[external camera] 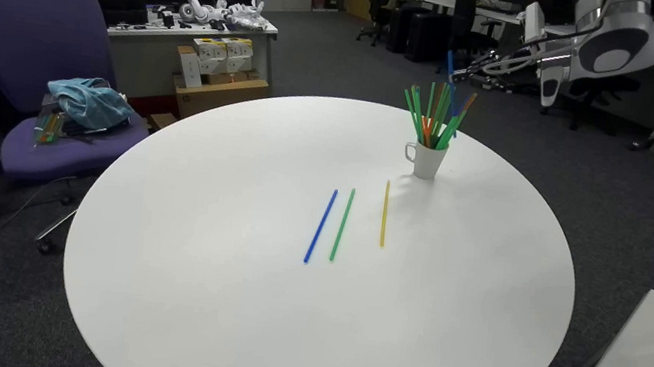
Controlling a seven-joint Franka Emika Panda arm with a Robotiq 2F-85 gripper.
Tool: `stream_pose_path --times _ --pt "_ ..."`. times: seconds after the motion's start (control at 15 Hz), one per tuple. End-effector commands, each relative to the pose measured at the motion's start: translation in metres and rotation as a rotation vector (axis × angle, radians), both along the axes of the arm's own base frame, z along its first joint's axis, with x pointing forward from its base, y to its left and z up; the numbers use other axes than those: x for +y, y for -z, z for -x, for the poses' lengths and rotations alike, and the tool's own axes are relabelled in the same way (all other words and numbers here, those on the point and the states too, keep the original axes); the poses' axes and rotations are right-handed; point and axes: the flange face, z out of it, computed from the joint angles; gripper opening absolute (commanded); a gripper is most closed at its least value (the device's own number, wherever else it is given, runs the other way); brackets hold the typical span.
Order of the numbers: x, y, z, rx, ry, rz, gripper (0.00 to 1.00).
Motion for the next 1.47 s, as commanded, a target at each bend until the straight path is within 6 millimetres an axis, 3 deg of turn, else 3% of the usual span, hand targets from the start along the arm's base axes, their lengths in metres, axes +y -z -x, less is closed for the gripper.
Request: stream_pose_path --times 0.0,0.53,1.07,1.2,1.4 --pt "-0.006 0.011 0.015 -0.041 0.036 -0.047 0.00" --pt "-0.005 0.041 0.023 0.005 0.049 -0.077 0.00" --pt "-0.005 -0.028 0.016 -0.131 0.017 -0.044 0.00" --pt "-0.003 -0.035 0.011 -0.175 -0.014 -0.066 0.00" --pt "-0.003 -0.024 0.008 -0.227 -0.058 -0.134 0.00"
